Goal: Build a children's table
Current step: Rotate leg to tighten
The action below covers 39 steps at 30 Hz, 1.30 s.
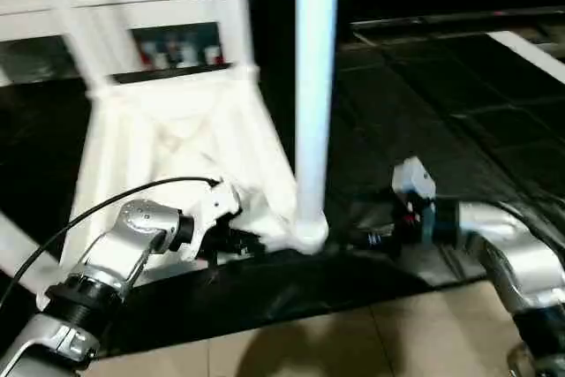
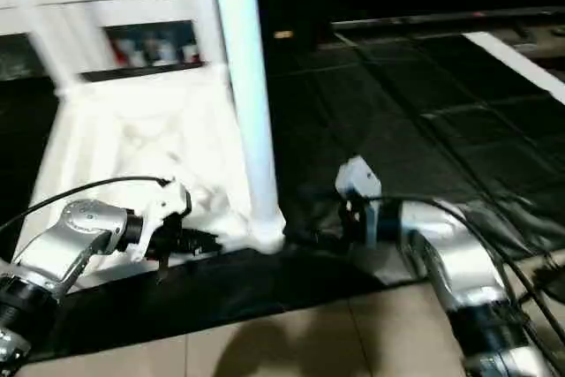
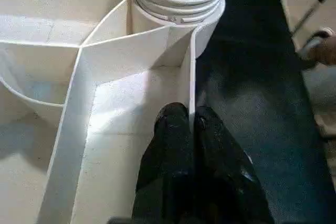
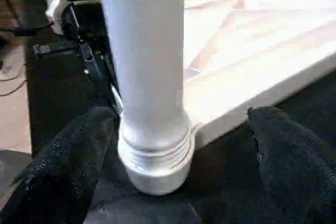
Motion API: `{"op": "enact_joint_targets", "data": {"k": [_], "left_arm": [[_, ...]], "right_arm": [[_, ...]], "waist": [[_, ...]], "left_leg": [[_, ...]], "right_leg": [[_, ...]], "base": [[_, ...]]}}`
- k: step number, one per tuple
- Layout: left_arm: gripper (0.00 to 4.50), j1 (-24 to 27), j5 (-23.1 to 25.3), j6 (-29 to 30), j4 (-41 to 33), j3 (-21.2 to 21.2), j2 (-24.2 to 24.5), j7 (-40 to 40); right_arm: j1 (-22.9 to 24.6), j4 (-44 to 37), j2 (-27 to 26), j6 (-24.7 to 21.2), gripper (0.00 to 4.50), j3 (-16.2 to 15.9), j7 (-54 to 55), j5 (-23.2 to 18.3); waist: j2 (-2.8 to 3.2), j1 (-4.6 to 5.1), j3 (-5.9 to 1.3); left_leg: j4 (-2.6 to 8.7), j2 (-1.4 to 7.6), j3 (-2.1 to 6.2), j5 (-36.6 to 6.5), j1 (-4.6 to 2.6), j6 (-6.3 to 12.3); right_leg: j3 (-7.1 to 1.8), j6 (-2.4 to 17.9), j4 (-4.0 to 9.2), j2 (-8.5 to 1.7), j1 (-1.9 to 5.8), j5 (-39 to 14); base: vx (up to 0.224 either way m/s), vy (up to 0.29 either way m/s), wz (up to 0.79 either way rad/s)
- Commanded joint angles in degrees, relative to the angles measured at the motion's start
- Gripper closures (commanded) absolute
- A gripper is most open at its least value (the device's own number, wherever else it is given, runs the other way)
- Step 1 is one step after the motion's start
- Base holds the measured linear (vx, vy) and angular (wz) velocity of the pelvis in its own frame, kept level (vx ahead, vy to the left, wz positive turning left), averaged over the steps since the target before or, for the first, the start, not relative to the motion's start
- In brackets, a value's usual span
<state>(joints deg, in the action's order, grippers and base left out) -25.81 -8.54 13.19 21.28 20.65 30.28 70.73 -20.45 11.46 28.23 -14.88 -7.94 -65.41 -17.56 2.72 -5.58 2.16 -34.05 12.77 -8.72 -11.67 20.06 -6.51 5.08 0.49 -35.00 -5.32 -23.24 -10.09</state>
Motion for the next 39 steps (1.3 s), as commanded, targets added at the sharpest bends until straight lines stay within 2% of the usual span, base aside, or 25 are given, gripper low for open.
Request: {"op": "enact_joint_targets", "data": {"k": [1, 2, 5, 7, 9, 10, 11, 14, 15, 18, 21, 23, 26, 28, 31, 32, 33, 34, 35, 36, 37, 38, 39], "left_arm": [[4.49, -0.7, 1.1, -1.9, 0.2, 3.4, -0.3, 4.1], [4.50, -0.8, 1.4, -2.4, 0.1, 3.8, -0.1, 4.7], [4.50, -1.1, 2.5, -4.2, 0.0, 5.2, 0.1, 6.9], [4.50, -1.5, 3.1, -5.5, 0.4, 5.8, 0.1, 8.2], [4.50, -1.8, 3.4, -6.1, 0.5, 6.2, -0.1, 8.9], [4.50, -1.9, 3.6, -6.4, 0.5, 6.4, -0.1, 9.2], [4.50, -2.0, 3.7, -6.5, 0.1, 6.7, 0.0, 9.7], [4.50, -2.4, 3.9, -6.5, -0.7, 7.2, -0.3, 10.5], [4.50, -2.5, 3.9, -6.5, -0.7, 7.3, -0.3, 10.6], [4.50, -2.8, 4.3, -6.9, -0.3, 7.4, -0.5, 10.9], [4.50, -3.0, 4.6, -7.3, 0.4, 7.4, -0.8, 11.1], [4.50, -3.1, 4.8, -7.2, 0.6, 7.3, -0.9, 10.9], [4.50, -3.3, 5.0, -6.5, 1.3, 6.8, -1.3, 9.7], [4.50, -3.4, 5.2, -5.8, 1.6, 6.5, -1.6, 8.7], [4.50, -3.9, 5.7, -3.5, 2.8, 5.4, -2.7, 5.7], [4.50, -4.0, 5.7, -3.1, 3.0, 5.2, -3.0, 5.0], [4.50, -4.1, 5.3, -2.0, 3.5, 4.4, -3.9, 3.6], [4.50, -4.4, 4.6, -0.3, 4.0, 3.1, -5.1, 1.5], [4.50, -4.9, 3.3, 3.1, 4.4, 0.8, -7.6, -2.9], [4.50, -4.9, 3.3, 3.1, 4.4, 0.8, -7.6, -2.9], [4.50, -5.1, 2.6, 5.3, 4.3, -0.6, -9.2, -5.4], [4.50, -5.1, 2.6, 5.3, 4.3, -0.6, -9.2, -5.4], [4.50, -5.5, 2.6, 6.8, 4.2, -1.9, -10.8, -8.3]], "right_arm": [[-1.2, 1.4, -0.3, 1.2, 0.17, -1.1, -2.8, -0.1], [-1.6, 2.1, -0.5, 1.5, 0.34, -1.3, -3.8, -0.4], [-3.3, 4.9, -1.0, 2.1, 0.37, -2.9, -9.2, -1.4], [-4.6, 6.5, -1.1, 2.0, 0.64, -4.2, -12.3, -1.4], [-5.5, 7.7, -1.1, 2.5, 0.78, -5.4, -14.2, -0.8], [-5.9, 8.4, -1.2, 3.2, 0.81, -5.8, -14.6, -0.4], [-6.5, 9.4, -1.5, 3.7, 1.02, -6.1, -15.1, 0.0], [-8.5, 12.8, -2.7, 5.2, 1.21, -6.7, -16.5, 0.8], [-8.7, 13.1, -2.8, 5.2, 1.24, -6.9, -16.9, 0.9], [-9.7, 14.3, -3.2, 4.9, 1.57, -7.6, -18.9, 1.0], [-10.2, 15.1, -3.2, 4.7, 1.69, -8.3, -20.3, 0.9], [-10.3, 15.2, -2.8, 4.1, 1.98, -8.9, -21.7, 0.7], [-10.4, 16.1, -3.0, 4.1, 2.06, -8.9, -22.7, 0.7], [-10.2, 16.1, -3.0, 3.8, 2.33, -8.8, -23.1, 0.6], [-9.4, 15.5, -3.0, 2.9, 2.40, -8.6, -22.9, 0.2], [-9.2, 15.3, -2.9, 2.7, 2.42, -8.5, -22.8, 0.0], [-8.5, 14.7, -3.3, 2.1, 2.43, -7.7, -21.6, -0.5], [-7.3, 13.7, -4.1, 1.6, 2.43, -6.9, -19.5, -1.0], [-5.4, 12.5, -5.9, 0.7, 2.43, -5.8, -13.5, -0.5], [-5.4, 12.5, -5.9, 0.7, 2.44, -5.8, -13.5, -0.5], [-4.5, 12.3, -7.3, 0.9, 2.44, -5.5, -8.9, 1.1], [-4.5, 12.3, -7.3, 0.9, 2.45, -5.5, -8.9, 1.1], [-4.1, 13.1, -9.4, 0.6, 2.45, -5.0, -3.2, 2.8]], "waist": [[-0.74, 0.22, -3.50], [-0.66, 0.12, -3.55], [-0.88, 0.00, -3.41], [-0.91, -0.23, -3.42], [-1.05, -0.44, -3.48], [-0.91, -0.69, -3.55], [-1.06, -0.81, -3.59], [-1.36, -0.83, -3.63], [-1.27, -0.87, -3.58], [-1.48, -0.73, -3.58], [-1.60, -0.72, -3.55], [-1.69, -0.83, -3.62], [-1.71, -0.89, -3.64], [-1.61, -0.95, -3.58], [-1.61, -1.15, -3.43], [-1.42, -1.23, -3.43], [-1.56, -1.25, -3.38], [-1.29, -1.23, -3.34], [-1.43, -1.46, -3.26], [-1.54, -1.52, -3.25], [-1.68, -1.29, -3.08], [-1.77, -0.88, -2.99], [-1.73, -0.68, -2.94]], "left_leg": [[3.74, -0.12, -1.18, -7.4, 0.23, 3.61], [3.77, -0.09, -1.14, -7.7, 0.24, 3.63], [3.84, -0.07, -1.18, -8.7, 0.32, 3.60], [3.80, 0.00, -1.20, -8.7, 0.26, 3.69], [3.78, 0.04, -1.23, -8.3, 0.25, 3.68], [3.78, 0.12, -1.22, -8.0, 0.14, 3.55], [3.77, 0.17, -1.24, -7.7, 0.12, 3.52], [3.79, 0.18, -1.25, -7.5, 0.20, 3.33], [3.83, 0.17, -1.25, -8.0, 0.21, 3.24], [3.90, 0.17, -1.17, -8.2, 0.26, 3.12], [3.83, 0.16, -1.22, -8.1, 0.25, 3.24], [3.80, 0.23, -1.24, -7.8, 0.17, 3.35], [3.78, 0.19, -1.25, -7.5, 0.21, 3.40], [3.77, 0.18, -1.27, -7.6, 0.22, 3.33], [3.85, 0.18, -1.33, -8.8, -0.01, 3.00], [3.88, 0.20, -1.28, -9.2, -0.09, 2.88], [3.91, 0.21, -1.32, -9.9, -0.13, 2.75], [3.93, 0.22, -1.36, -10.2, -0.16, 2.58], [4.02, 0.24, -1.43, -11.2, -0.43, 2.15], [4.06, 0.22, -1.38, -11.0, -0.28, 1.91], [4.29, -0.04, -1.22, -11.9, 0.05, 1.47], [4.42, -0.23, -1.17, -12.7, 0.08, 1.02], [4.46, -0.28, -1.08, -13.2, 0.09, 0.86]], "right_leg": [[-2.39, 12.7, 3.70, -1.93, 3.35, -9.4], [-2.37, 12.9, 3.56, -2.01, 3.37, -9.4], [-2.34, 12.6, 3.78, -2.11, 3.41, -11.2], [-2.40, 12.4, 3.79, -2.17, 3.35, -12.0], [-2.39, 12.6, 3.71, -2.15, 3.30, -11.6], [-2.43, 12.7, 3.62, -2.19, 3.24, -11.2], [-2.45, 13.1, 3.50, -2.20, 3.20, -10.2], [-2.42, 13.7, 3.27, -2.29, 3.23, -9.2], [-2.38, 13.7, 3.35, -2.23, 3.31, -9.5], [-2.37, 13.5, 3.31, -2.27, 3.46, -9.8], [-2.42, 13.5, 3.35, -2.23, 3.41, -9.9], [-2.44, 13.7, 3.26, -2.23, 3.37, -9.4], [-2.42, 13.8, 3.24, -2.27, 3.38, -9.2], [-2.44, 13.7, 3.29, -2.23, 3.39, -9.6], [-2.44, 13.3, 3.60, -2.22, 3.24, -11.5], [-2.46, 13.2, 3.63, -2.25, 3.20, -12.1], [-2.50, 13.1, 3.81, -2.27, 3.19, -12.9], [-2.57, 13.1, 3.82, -2.24, 3.17, -13.1], [-2.71, 12.7, 4.09, -2.20, 3.04, -14.0], [-2.75, 12.5, 4.03, -2.21, 3.14, -14.1], [-2.60, 11.4, 4.18, -2.19, 3.33, -16.8], [-2.57, 9.9, 4.48, -2.19, 3.32, -19.6], [-2.57, 9.3, 4.60, -2.23, 3.29, -21.0]], "base": [[0.000, 0.000, 0.00], [0.000, 0.000, 0.00], [0.000, 0.000, 0.00], [0.000, 0.000, 0.00], [0.000, 0.000, 0.00], [0.000, 0.000, 0.00], [0.000, 0.000, 0.00], [0.000, 0.000, 0.00], [0.000, 0.000, 0.00], [0.000, 0.000, 0.00], [0.000, 0.000, 0.00], [0.000, 0.000, 0.00], [0.000, 0.000, 0.00], [0.000, 0.000, 0.00], [0.000, 0.000, 0.00], [0.000, 0.000, 0.00], [0.000, 0.000, 0.00], [0.000, 0.000, 0.00], [0.000, 0.000, 0.00], [0.000, 0.000, 0.00], [0.000, 0.000, 0.00], [0.000, 0.000, 0.00], [0.000, 0.000, 0.00]]}}
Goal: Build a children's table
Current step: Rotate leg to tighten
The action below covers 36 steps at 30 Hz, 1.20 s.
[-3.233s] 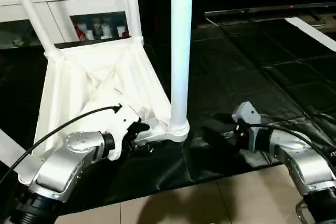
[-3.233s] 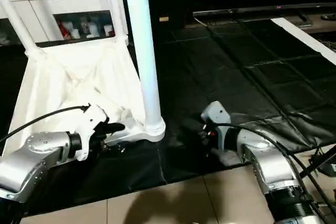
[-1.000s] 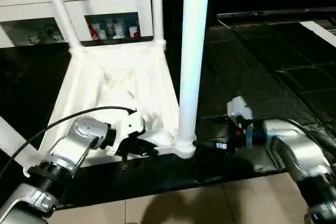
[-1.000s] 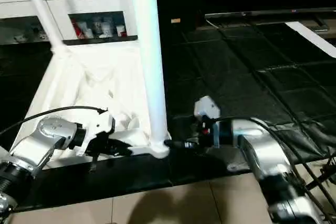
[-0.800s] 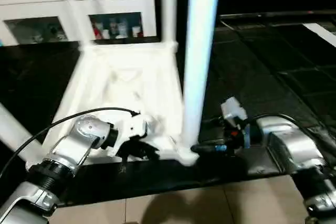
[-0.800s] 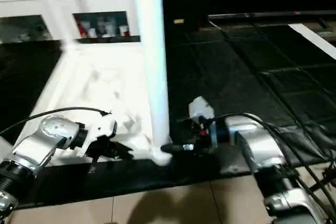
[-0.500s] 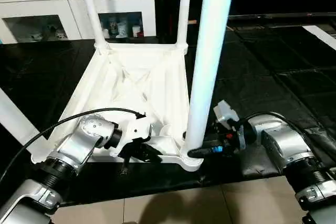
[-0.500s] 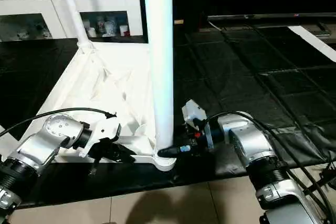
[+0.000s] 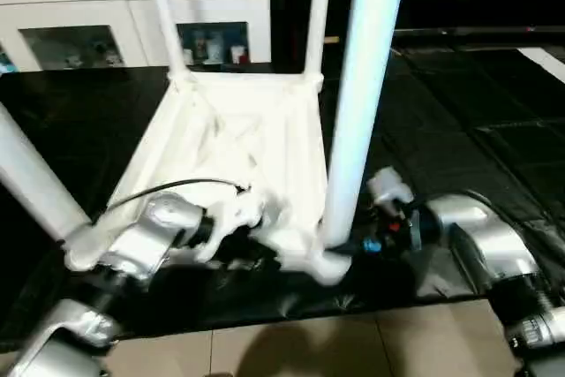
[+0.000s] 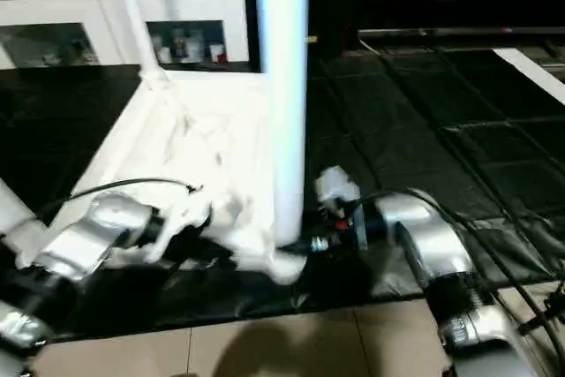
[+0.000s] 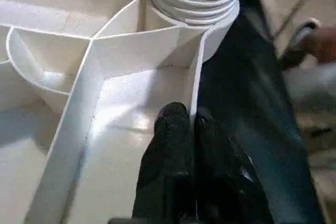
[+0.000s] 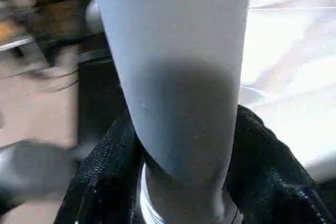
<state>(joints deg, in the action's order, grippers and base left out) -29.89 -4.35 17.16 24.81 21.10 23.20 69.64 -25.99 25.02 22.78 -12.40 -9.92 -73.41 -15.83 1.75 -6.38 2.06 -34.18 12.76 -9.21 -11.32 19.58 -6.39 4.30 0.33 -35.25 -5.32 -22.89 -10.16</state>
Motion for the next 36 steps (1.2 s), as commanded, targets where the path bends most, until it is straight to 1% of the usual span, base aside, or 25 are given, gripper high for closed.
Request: {"op": "enact_joint_targets", "data": {"k": [1, 2, 3, 4, 5, 6, 8, 10, 14, 16, 17, 18, 20, 21, 22, 23, 26, 27, 28, 29, 31, 32, 33, 34, 36], "left_arm": [[4.50, -1.4, -1.6, 2.8, 0.7, -2.3, -3.8, -7.2], [4.50, -1.7, -1.6, 3.8, 0.8, -3.0, -4.7, -8.9], [4.50, -2.0, -1.6, 4.6, 0.8, -3.5, -5.7, -10.6], [4.50, -2.7, -1.7, 7.0, 0.7, -5.1, -8.4, -14.8], [4.50, -2.7, -1.7, 7.0, 0.7, -5.1, -8.4, -14.8], [4.50, -2.9, -1.5, 8.1, 0.5, -5.7, -9.9, -16.9], [4.50, -3.3, -1.1, 9.0, 0.7, -6.3, -11.9, -20.0], [4.50, -3.9, -0.5, 9.0, 1.4, -6.5, -14.1, -22.9], [4.50, -4.4, 0.4, 9.0, 1.6, -6.1, -15.3, -24.2], [4.50, -4.7, 1.4, 9.0, 1.6, -5.7, -15.1, -24.4], [4.50, -4.7, 2.0, 8.8, 1.5, -5.6, -14.6, -24.2], [4.50, -4.7, 2.0, 8.7, 1.5, -5.6, -14.5, -24.0], [4.50, -4.6, 2.0, 8.2, 1.5, -5.8, -13.4, -23.0], [4.50, -4.6, 2.0, 8.2, 1.5, -5.8, -13.4, -23.0], [4.50, -4.3, 2.3, 7.3, 1.8, -5.7, -11.9, -21.6], [4.50, -4.1, 2.4, 6.6, 1.9, -5.6, -11.2, -20.9], [4.50, -3.5, 2.6, 2.9, 2.5, -5.3, -8.2, -17.0], [4.50, -3.4, 2.7, 2.1, 2.6, -5.3, -7.8, -16.3], [4.50, -3.1, 2.6, 1.0, 2.9, -5.4, -6.7, -14.5], [4.50, -2.9, 2.2, -0.2, 2.9, -5.4, -5.6, -12.2], [4.50, -2.5, 1.8, -1.3, 2.8, -5.4, -4.5, -9.7], [4.50, -2.3, 1.7, -2.6, 2.7, -5.2, -3.9, -8.3], [4.50, -2.2, 1.5, -3.7, 2.7, -5.0, -3.4, -6.8], [4.50, -2.1, 1.2, -4.1, 2.6, -4.9, -2.8, -5.2], [4.50, -1.9, 0.9, -5.9, 2.6, -3.9, -1.4, -1.6]], "right_arm": [[1.4, -0.5, -3.9, -1.9, 2.46, -3.0, 4.8, 1.0], [1.5, 0.0, -5.3, -2.2, 2.48, -2.6, 7.9, 1.7], [1.4, 0.7, -6.9, -2.8, 2.49, -2.3, 11.4, 2.5], [0.1, 3.4, -11.0, -4.1, 2.50, -1.8, 20.7, 5.3], [0.1, 3.4, -11.0, -4.1, 2.50, -1.8, 20.7, 5.3], [-0.8, 4.9, -13.2, -4.8, 2.50, -1.5, 25.6, 6.8], [-2.3, 7.3, -16.4, -6.8, 2.51, -0.3, 31.3, 7.2], [-4.7, 10.4, -19.8, -8.1, 2.52, 0.9, 37.0, 7.1], [-6.8, 12.6, -21.9, -8.6, 2.52, 1.3, 40.2, 7.8], [-7.9, 13.6, -23.4, -10.1, 2.52, 3.2, 40.6, 6.8], [-8.0, 13.4, -23.7, -9.6, 2.17, 3.4, 40.4, 6.9], [-7.9, 13.4, -23.7, -9.4, 2.17, 3.4, 40.3, 7.0], [-7.4, 13.0, -23.5, -7.7, 1.76, 3.7, 39.9, 7.3], [-7.4, 13.0, -23.5, -7.7, 1.76, 3.7, 39.9, 7.3], [-6.4, 12.0, -22.3, -5.5, 1.71, 3.2, 38.1, 7.4], [-5.9, 11.4, -21.6, -4.2, 1.61, 3.0, 37.2, 7.5], [-4.2, 9.2, -18.6, -2.0, 1.30, 4.1, 34.4, 7.1], [-4.0, 8.9, -18.1, -1.6, 1.25, 4.3, 34.1, 7.3], [-3.5, 7.8, -16.9, -1.3, 1.15, 5.2, 32.9, 6.6], [-3.1, 6.4, -15.2, -2.8, 1.02, 5.3, 30.2, 5.7], [-2.4, 4.9, -13.1, -2.6, 0.83, 4.5, 26.1, 5.4], [-1.9, 4.0, -11.8, -1.8, 0.83, 4.0, 23.4, 5.2], [-1.4, 3.5, -10.6, 0.0, 0.73, 3.7, 20.9, 5.1], [-1.0, 3.1, -9.2, 2.1, 0.73, 3.1, 17.5, 5.0], [-0.6, 3.0, -7.0, 3.8, 0.73, 2.5, 12.6, 4.8]], "waist": [[-0.81, 0.75, -2.63], [-0.88, 0.97, -2.75], [-0.88, 1.54, -2.65], [-0.68, 2.16, -2.43], [-0.75, 2.49, -2.35], [-0.78, 3.06, -2.46], [-0.80, 3.92, -2.44], [-0.54, 4.70, -2.43], [-0.67, 5.03, -2.48], [-0.61, 5.14, -2.48], [-0.82, 5.23, -2.48], [-0.73, 5.20, -2.46], [-0.68, 5.26, -2.39], [-0.68, 5.26, -2.39], [-0.43, 5.24, -2.46], [-0.51, 5.28, -2.48], [-0.38, 5.04, -2.84], [-0.38, 5.04, -2.84], [-0.22, 4.69, -3.07], [-0.34, 4.65, -3.13], [-0.24, 3.83, -3.27], [-0.18, 3.80, -3.34], [-0.39, 3.50, -3.66], [-0.30, 2.96, -4.02], [-0.20, 2.49, -3.75]], "left_leg": [[4.72, -0.42, -0.51, -14.4, 0.72, 0.44], [4.71, -0.54, -0.47, -14.6, 0.67, 0.44], [4.69, -0.61, -0.51, -15.0, 0.55, 0.52], [4.73, -0.81, -0.45, -15.6, 0.69, 0.31], [4.78, -1.00, -0.32, -15.8, 0.83, 0.03], [4.76, -1.20, -0.12, -16.5, 0.79, -0.08], [4.75, -1.36, 0.18, -17.3, 0.70, 0.14], [4.73, -1.59, 0.44, -18.6, 0.60, 0.73], [4.75, -1.58, 0.43, -19.3, 0.53, 1.59], [4.91, -1.45, 0.41, -19.3, 0.58, 2.01], [4.97, -1.38, 0.37, -19.2, 0.67, 2.17], [5.01, -1.36, 0.40, -19.1, 0.67, 2.17], [5.09, -1.31, 0.38, -19.1, 0.68, 2.20], [5.09, -1.31, 0.38, -19.1, 0.68, 2.20], [5.10, -1.28, 0.37, -19.1, 0.62, 2.20], [5.10, -1.22, 0.30, -19.1, 0.57, 2.20], [5.21, -1.00, 0.22, -16.3, 0.81, 2.92], [5.21, -1.00, 0.22, -16.3, 0.81, 2.92], [5.02, -0.98, 0.01, -13.6, 0.81, 3.18], [4.98, -0.93, -0.08, -12.6, 0.81, 3.38], [4.73, -0.93, -0.18, -9.5, 0.83, 4.20], [4.64, -0.91, -0.21, -8.5, 1.00, 4.38], [4.35, -0.83, -0.25, -6.3, 1.00, 4.96], [4.03, -0.78, -0.23, -3.7, 1.09, 5.89], [3.94, -0.73, -0.34, -3.2, 1.14, 7.19]], "right_leg": [[-1.77, 8.3, 5.13, -2.14, 2.93, -23.4], [-1.73, 7.8, 5.26, -2.11, 3.03, -24.4], [-1.85, 7.2, 5.46, -2.03, 2.73, -25.6], [-1.76, 6.4, 5.75, -1.99, 2.64, -27.7], [-1.58, 5.8, 5.83, -1.95, 2.75, -29.2], [-1.39, 4.5, 6.19, -2.02, 2.79, -31.7], [-1.29, 3.8, 6.56, -1.92, 2.55, -33.1], [-1.21, 3.8, 6.89, -1.88, 2.18, -33.9], [-1.29, 4.2, 6.92, -1.77, 2.00, -32.6], [-1.41, 4.9, 6.80, -1.76, 2.03, -31.2], [-1.48, 5.2, 6.73, -1.73, 2.06, -30.4], [-1.50, 5.3, 6.67, -1.76, 2.07, -30.2], [-1.61, 5.5, 6.72, -1.86, 2.05, -30.1], [-1.61, 5.5, 6.72, -1.86, 2.05, -30.1], [-1.67, 5.7, 6.80, -1.95, 2.00, -29.8], [-1.77, 5.8, 6.76, -1.92, 1.91, -29.3], [-2.07, 8.2, 6.08, -1.86, 2.41, -22.2], [-2.07, 8.2, 6.08, -1.86, 2.41, -22.2], [-2.21, 10.2, 5.54, -1.76, 2.73, -16.6], [-2.28, 10.9, 5.31, -1.72, 2.82, -14.8], [-2.27, 12.8, 4.82, -1.70, 3.14, -10.0], [-2.35, 13.2, 4.53, -1.72, 3.22, -8.3], [-2.38, 14.2, 4.03, -1.69, 3.29, -4.3], [-2.29, 15.2, 3.50, -1.68, 3.38, 0.0], [-2.13, 16.6, 3.35, -1.56, 3.06, 2.5]], "base": [[0.000, 0.000, 0.00], [0.000, 0.000, 0.00], [0.000, 0.000, 0.00], [0.000, 0.000, 0.00], [0.000, 0.000, 0.00], [0.000, 0.000, 0.00], [0.000, 0.000, 0.00], [0.000, 0.000, 0.00], [0.000, 0.000, 0.00], [0.000, 0.000, 0.00], [0.000, 0.000, 0.00], [0.000, 0.000, 0.00], [0.000, 0.000, 0.00], [0.000, 0.000, 0.00], [0.000, 0.000, 0.00], [0.000, 0.000, 0.00], [0.000, 0.000, 0.00], [0.000, 0.000, 0.00], [0.000, 0.000, 0.00], [0.000, 0.000, 0.00], [0.000, 0.000, 0.00], [0.000, 0.000, 0.00], [0.000, 0.000, 0.00], [0.000, 0.000, 0.00], [0.000, 0.000, 0.00]]}}
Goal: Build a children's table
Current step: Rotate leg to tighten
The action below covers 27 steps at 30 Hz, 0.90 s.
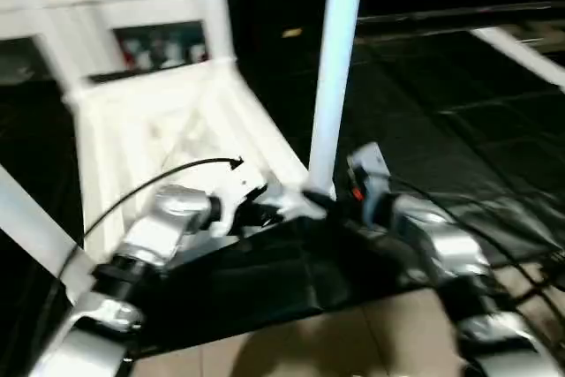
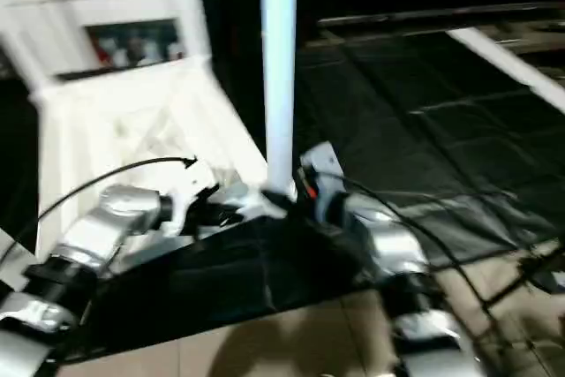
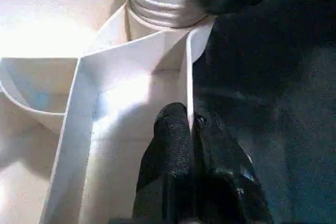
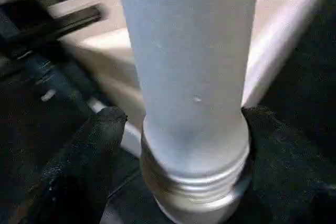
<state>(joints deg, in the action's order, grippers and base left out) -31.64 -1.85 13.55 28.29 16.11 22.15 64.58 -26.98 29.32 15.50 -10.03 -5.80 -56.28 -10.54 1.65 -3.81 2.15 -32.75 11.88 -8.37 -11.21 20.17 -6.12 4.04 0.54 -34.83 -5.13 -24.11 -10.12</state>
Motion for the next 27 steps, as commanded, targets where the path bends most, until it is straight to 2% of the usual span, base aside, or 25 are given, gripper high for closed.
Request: {"op": "enact_joint_targets", "data": {"k": [1, 3, 5, 7, 10, 11, 12, 13, 14, 16, 21, 26, 27], "left_arm": [[4.50, -0.1, -1.5, -2.9, -0.6, 1.9, 0.5, 5.6], [4.50, -0.1, -1.5, -4.2, -0.4, 2.8, 1.6, 8.5], [4.50, -0.1, -1.2, -4.9, -0.3, 3.5, 2.4, 10.5], [4.50, -0.2, -1.0, -6.0, 0.1, 4.3, 2.9, 12.6], [4.50, -0.5, -0.8, -7.5, 0.4, 5.5, 3.4, 16.0], [4.50, -0.6, -0.9, -8.0, 0.4, 6.1, 3.3, 17.1], [4.50, -0.6, -0.9, -8.1, 0.4, 6.1, 3.3, 17.2], [4.50, -0.7, -0.8, -8.2, 0.1, 6.7, 3.3, 17.8], [4.50, -0.7, -0.8, -8.2, 0.1, 6.7, 3.3, 17.8], [4.50, -0.9, -0.4, -8.5, -0.4, 7.8, 3.2, 19.0], [4.50, -1.2, 0.0, -9.2, -0.4, 8.4, 3.3, 20.0], [4.50, -1.8, 0.7, -10.2, 0.5, 8.6, 3.5, 20.4], [4.50, -1.8, 0.7, -10.2, 0.5, 8.6, 3.5, 20.4]], "right_arm": [[0.1, -1.0, 1.4, 1.8, 0.73, -1.6, -7.2, -1.1], [-0.3, -0.5, 2.6, 3.2, 0.73, -1.8, -10.6, -1.5], [-0.9, 0.2, 3.8, 3.0, 0.73, -2.2, -14.0, -2.1], [-1.7, 1.0, 4.6, 3.4, 0.73, -2.9, -17.0, -2.2], [-3.2, 2.6, 5.5, 3.4, 0.73, -4.0, -22.1, -2.9], [-3.7, 3.1, 5.5, 3.2, 0.98, -4.5, -24.1, -3.1], [-3.8, 3.2, 5.5, 3.2, 0.98, -4.5, -24.2, -3.1], [-4.0, 3.3, 5.5, 2.9, 1.07, -5.1, -25.6, -3.2], [-4.0, 3.3, 5.5, 2.9, 1.12, -5.1, -25.6, -3.2], [-4.4, 3.8, 5.6, 2.7, 1.24, -6.1, -28.5, -3.2], [-5.0, 4.7, 5.5, 2.5, 1.66, -6.7, -31.1, -3.2], [-6.1, 5.7, 6.0, 1.8, 1.88, -7.7, -35.5, -3.7], [-6.1, 5.7, 6.0, 1.8, 2.09, -7.7, -35.5, -3.7]], "waist": [[-0.13, -0.24, -3.76], [0.02, -0.60, -3.59], [0.08, -1.25, -3.38], [0.10, -1.43, -3.35], [0.09, -1.54, -3.36], [-0.18, -1.58, -3.36], [-0.07, -1.68, -3.38], [-0.43, -1.77, -3.37], [-0.27, -1.89, -3.40], [-0.46, -2.11, -3.44], [-0.47, -2.36, -3.55], [-0.57, -2.48, -3.41], [-0.57, -2.49, -3.41]], "left_leg": [[2.51, 0.24, -1.26, -4.3, 0.59, 7.09], [2.64, 0.44, -1.33, -6.0, 0.48, 6.76], [2.82, 0.63, -1.42, -8.3, 0.19, 5.56], [2.95, 0.68, -1.43, -9.6, 0.04, 4.67], [2.95, 0.75, -1.37, -9.7, 0.04, 4.20], [2.96, 0.78, -1.37, -10.1, 0.08, 4.30], [2.90, 0.79, -1.36, -10.2, 0.08, 4.29], [2.89, 0.83, -1.41, -9.8, 0.07, 4.36], [2.88, 0.83, -1.34, -9.1, 0.17, 4.42], [2.85, 0.83, -1.36, -8.7, 0.15, 4.50], [2.76, 0.79, -1.29, -7.9, 0.34, 4.62], [2.85, 0.85, -1.24, -8.0, 0.41, 4.48], [2.85, 0.85, -1.26, -8.0, 0.41, 4.39]], "right_leg": [[-1.82, 16.6, 2.90, -1.74, 4.40, 1.4], [-1.81, 16.4, 3.12, -1.90, 4.27, -1.5], [-1.95, 15.8, 3.42, -1.99, 4.06, -5.1], [-1.99, 15.6, 3.52, -2.00, 4.04, -6.6], [-2.04, 15.7, 3.37, -2.00, 4.01, -6.3], [-2.05, 15.8, 3.36, -2.06, 4.06, -6.9], [-2.07, 15.8, 3.32, -2.10, 4.02, -7.1], [-2.12, 15.7, 3.36, -2.14, 4.02, -6.9], [-2.11, 15.8, 3.18, -2.15, 4.07, -6.3], [-2.09, 15.7, 3.19, -2.17, 4.04, -6.3], [-2.03, 15.7, 3.01, -2.25, 4.15, -5.8], [-2.03, 14.8, 3.28, -2.35, 4.12, -8.4], [-2.03, 14.8, 3.30, -2.34, 4.12, -8.6]], "base": [[0.000, 0.000, 0.00], [0.000, 0.000, 0.00], [0.000, 0.000, 0.00], [0.000, 0.000, 0.00], [0.000, 0.000, 0.00], [0.000, 0.000, 0.00], [0.000, 0.000, 0.00], [0.000, 0.000, 0.00], [0.000, 0.000, 0.00], [0.000, 0.000, 0.00], [0.000, 0.000, 0.00], [0.000, 0.000, 0.00], [0.000, 0.000, 0.00]]}}
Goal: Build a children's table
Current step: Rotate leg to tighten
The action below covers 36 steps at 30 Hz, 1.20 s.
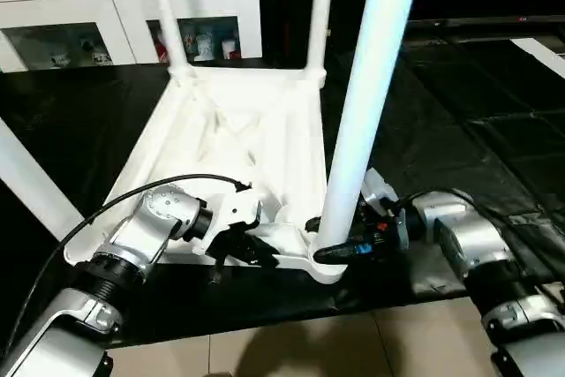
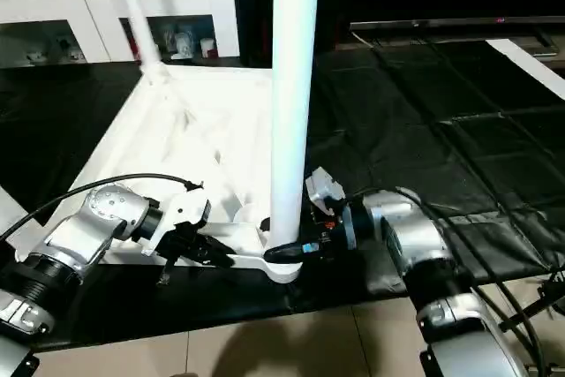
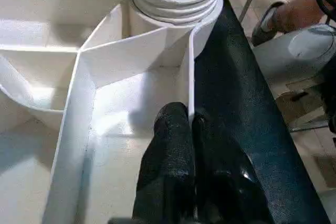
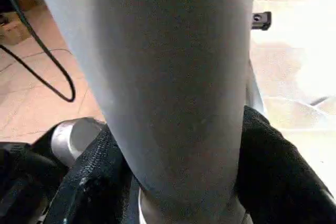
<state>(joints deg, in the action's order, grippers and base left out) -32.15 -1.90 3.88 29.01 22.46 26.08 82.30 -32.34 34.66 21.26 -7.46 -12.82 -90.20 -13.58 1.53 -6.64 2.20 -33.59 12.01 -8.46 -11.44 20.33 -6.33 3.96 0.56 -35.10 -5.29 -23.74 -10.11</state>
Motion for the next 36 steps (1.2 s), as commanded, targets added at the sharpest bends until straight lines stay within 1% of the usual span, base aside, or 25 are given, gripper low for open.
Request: {"op": "enact_joint_targets", "data": {"k": [1, 4, 7, 11, 14, 15, 16, 17, 18, 19, 20, 21, 22, 24, 25, 26, 27, 28, 29, 30, 31, 32, 34, 35, 36], "left_arm": [[4.50, -1.4, 0.8, -0.7, 0.0, 2.2, -0.4, 2.8], [4.50, -1.3, 0.8, -0.6, 0.0, 2.3, -0.3, 3.1], [4.50, -1.1, 0.5, -0.2, -0.2, 2.3, -0.2, 3.0], [4.50, -1.0, 0.2, 0.2, -0.2, 2.1, -0.4, 2.7], [4.50, -1.2, -0.4, 2.9, 0.0, 0.5, -1.4, 0.2], [4.50, -1.4, -0.4, 4.9, 0.2, -0.6, -2.2, -2.5], [4.50, -1.6, -0.3, 5.4, 0.4, -1.0, -2.5, -3.7], [4.50, -1.6, -0.3, 5.4, 0.4, -1.0, -2.5, -3.7], [4.50, -1.6, -0.9, 7.1, 0.3, -2.5, -3.6, -6.5], [4.50, -1.4, -1.4, 8.1, 0.1, -3.4, -4.4, -8.3], [4.50, -1.4, -1.6, 8.5, 0.0, -3.8, -4.8, -9.0], [4.50, -1.1, -1.9, 9.7, -0.3, -4.4, -5.5, -10.8], [4.50, -1.2, -1.5, 10.9, -0.3, -5.1, -6.6, -13.8], [4.50, -1.2, -1.5, 10.9, -0.3, -5.1, -6.6, -13.8], [4.50, -1.6, -1.3, 12.4, -0.2, -6.2, -8.3, -18.0], [4.50, -2.1, -1.0, 13.8, -0.1, -7.1, -9.6, -20.9], [4.50, -2.2, -0.9, 14.1, -0.1, -7.3, -9.9, -21.6], [4.50, -2.5, -0.8, 14.7, -0.1, -7.6, -10.4, -22.7], [4.50, -3.1, -0.4, 15.8, 0.3, -8.5, -11.6, -26.0], [4.50, -3.1, -0.4, 15.8, 0.3, -8.5, -11.6, -26.0], [4.50, -4.1, 0.3, 17.8, 0.4, -10.3, -14.2, -32.5], [4.50, -4.3, 0.5, 18.4, 0.2, -10.8, -15.2, -34.5], [4.50, -4.2, 0.7, 19.2, -0.3, -11.2, -16.5, -36.5], [4.50, -4.1, 0.9, 19.7, -0.7, -11.2, -17.0, -37.3], [4.50, -4.0, 1.0, 19.7, -0.9, -11.1, -17.1, -37.3]], "right_arm": [[-0.8, 0.5, 0.4, -0.7, 2.09, -1.0, -2.0, -0.7], [-0.7, 0.2, 0.8, -1.3, 2.24, -1.7, -2.3, -1.5], [-0.4, -0.7, 1.5, -2.4, 2.32, -3.3, -2.3, -3.0], [-0.2, -0.9, 1.5, -2.6, 2.34, -3.6, -2.3, -3.3], [0.5, -1.6, 0.2, -4.3, 2.36, -2.2, -2.2, -2.9], [1.1, -2.5, -1.2, -5.6, 2.36, -0.9, 0.5, -1.7], [1.3, -2.8, -1.8, -6.2, 2.36, -0.6, 2.5, -1.2], [1.3, -2.8, -1.8, -6.2, 2.36, -0.6, 2.5, -1.2], [1.9, -4.0, -3.7, -7.4, 2.36, 0.0, 9.4, -0.6], [2.1, -4.5, -5.3, -7.8, 2.36, 0.7, 14.2, -0.3], [2.1, -4.6, -6.0, -8.1, 2.36, 1.0, 16.2, -0.2], [2.1, -4.8, -7.6, -9.3, 2.36, 1.4, 20.7, -0.2], [1.9, -4.5, -9.9, -10.2, 2.39, 1.9, 26.8, 0.3], [1.9, -4.5, -9.9, -10.2, 2.39, 1.9, 26.8, 0.3], [1.5, -3.6, -13.3, -11.1, 2.41, 2.8, 34.0, 0.9], [0.8, -2.1, -15.7, -11.1, 2.41, 3.7, 38.9, 1.9], [0.6, -1.7, -16.3, -11.1, 2.41, 4.0, 40.1, 2.2], [0.4, -1.1, -17.3, -11.0, 2.41, 4.4, 42.0, 2.7], [-0.6, 1.0, -19.1, -10.4, 2.41, 4.9, 46.0, 3.8], [-0.6, 1.0, -19.1, -10.4, 2.41, 4.9, 46.0, 3.8], [-2.4, 3.9, -22.3, -10.5, 2.42, 6.3, 53.6, 5.6], [-3.1, 4.7, -23.4, -10.6, 2.42, 6.6, 56.3, 6.1], [-3.7, 5.1, -24.4, -11.0, 2.43, 6.8, 59.0, 6.5], [-4.0, 5.4, -25.2, -11.3, 2.43, 7.2, 60.3, 6.7], [-4.1, 5.5, -25.4, -11.4, 2.43, 7.3, 60.5, 6.6]], "waist": [[-0.51, 0.31, -3.50], [-0.51, 0.34, -3.50], [-0.64, 0.26, -3.51], [-0.70, 0.24, -3.53], [-0.62, 0.31, -3.46], [-0.66, 0.33, -3.39], [-0.52, 0.20, -3.32], [-0.58, 0.27, -3.29], [-0.56, 0.50, -3.21], [-0.45, 0.74, -2.98], [-0.57, 1.05, -2.96], [-0.44, 1.28, -2.98], [-0.56, 1.94, -2.88], [-0.56, 2.61, -2.85], [-0.41, 3.51, -2.91], [-0.50, 3.84, -2.86], [-0.64, 4.44, -2.98], [-0.58, 4.78, -3.09], [-0.56, 4.84, -3.11], [-0.54, 5.00, -3.08], [-0.40, 5.04, -3.07], [-0.35, 5.22, -2.98], [-0.36, 5.22, -3.03], [-0.22, 5.03, -3.12], [-0.23, 5.00, -3.25]], "left_leg": [[3.66, 0.71, -1.20, -7.7, 0.23, 4.54], [3.68, 0.71, -1.19, -7.5, 0.17, 4.51], [3.65, 0.71, -1.22, -7.4, 0.18, 4.54], [3.62, 0.67, -1.24, -7.2, 0.23, 4.69], [3.63, 0.66, -1.31, -7.6, 0.23, 4.44], [3.69, 0.68, -1.32, -8.0, 0.25, 4.33], [3.76, 0.71, -1.24, -7.9, 0.16, 3.92], [3.81, 0.64, -1.20, -8.2, 0.21, 3.73], [3.98, 0.55, -1.15, -8.8, 0.26, 3.08], [4.16, 0.51, -1.11, -10.1, 0.14, 2.36], [4.30, 0.25, -1.04, -11.4, 0.13, 1.54], [4.38, 0.23, -0.90, -11.8, 0.18, 1.13], [4.53, 0.17, -0.78, -12.1, 0.39, 0.64], [4.65, 0.13, -0.66, -12.7, 0.53, 0.33], [4.55, 0.08, -0.68, -12.8, 0.43, 0.30], [4.53, -0.03, -0.70, -12.7, 0.52, 0.31], [4.48, -0.11, -0.67, -12.4, 0.65, 0.18], [4.39, -0.14, -0.63, -11.7, 0.71, 0.37], [4.31, -0.18, -0.70, -11.6, 0.66, 0.58], [4.26, -0.18, -0.79, -11.5, 0.60, 0.67], [4.17, -0.10, -0.87, -11.6, 0.41, 1.12], [4.26, -0.09, -0.87, -11.4, 0.53, 0.92], [4.25, -0.13, -0.87, -11.1, 0.43, 0.78], [4.21, -0.14, -0.92, -10.8, 0.29, 1.10], [4.18, -0.20, -0.91, -10.0, 0.47, 1.50]], "right_leg": [[-1.97, 14.7, 3.57, -2.19, 3.73, -8.6], [-1.95, 14.6, 3.51, -2.12, 3.69, -8.5], [-1.99, 14.5, 3.52, -2.15, 3.72, -8.7], [-1.96, 14.5, 3.50, -2.14, 3.73, -8.5], [-2.02, 14.3, 3.57, -2.08, 3.68, -9.3], [-2.04, 14.2, 3.65, -2.09, 3.66, -9.9], [-2.06, 14.0, 3.73, -2.13, 3.60, -10.4], [-2.03, 13.7, 3.80, -2.11, 3.65, -10.9], [-2.04, 13.0, 3.95, -2.12, 3.78, -12.5], [-2.07, 12.1, 4.27, -2.16, 3.58, -15.0], [-1.99, 10.8, 4.56, -2.16, 3.71, -18.3], [-1.96, 10.2, 4.61, -2.25, 3.74, -19.5], [-1.95, 9.3, 4.80, -2.19, 3.81, -20.9], [-1.84, 8.8, 4.89, -2.12, 3.82, -21.6], [-1.94, 9.0, 4.94, -2.07, 3.67, -21.1], [-1.90, 9.1, 5.02, -2.02, 3.58, -20.9], [-1.86, 9.3, 4.91, -2.07, 3.72, -20.6], [-1.81, 9.5, 4.89, -2.05, 3.71, -20.0], [-1.81, 9.7, 4.89, -1.97, 3.65, -19.5], [-1.87, 10.0, 4.90, -1.96, 3.48, -19.1], [-1.94, 10.8, 4.85, -1.91, 3.34, -17.9], [-1.96, 11.1, 4.80, -1.89, 3.38, -17.4], [-1.89, 11.1, 4.85, -1.89, 3.45, -17.0], [-1.90, 11.0, 4.90, -1.86, 3.47, -16.3], [-1.92, 11.3, 4.73, -1.81, 3.66, -14.2]], "base": [[0.000, 0.000, 0.00], [0.000, 0.000, 0.00], [0.000, 0.000, 0.00], [0.000, 0.000, 0.00], [0.000, 0.000, 0.00], [0.000, 0.000, 0.00], [0.000, 0.000, 0.00], [0.000, 0.000, 0.00], [0.000, 0.000, 0.00], [0.000, 0.000, 0.00], [0.000, 0.000, 0.00], [0.000, 0.000, 0.00], [0.000, 0.000, 0.00], [0.000, 0.000, 0.00], [0.000, 0.000, 0.00], [0.000, 0.000, 0.00], [0.000, 0.000, 0.00], [0.000, 0.000, 0.00], [0.000, 0.000, 0.00], [0.000, 0.000, 0.00], [0.000, 0.000, 0.00], [0.000, 0.000, 0.00], [0.000, 0.000, 0.00], [0.000, 0.000, 0.00], [0.000, 0.000, 0.00]]}}
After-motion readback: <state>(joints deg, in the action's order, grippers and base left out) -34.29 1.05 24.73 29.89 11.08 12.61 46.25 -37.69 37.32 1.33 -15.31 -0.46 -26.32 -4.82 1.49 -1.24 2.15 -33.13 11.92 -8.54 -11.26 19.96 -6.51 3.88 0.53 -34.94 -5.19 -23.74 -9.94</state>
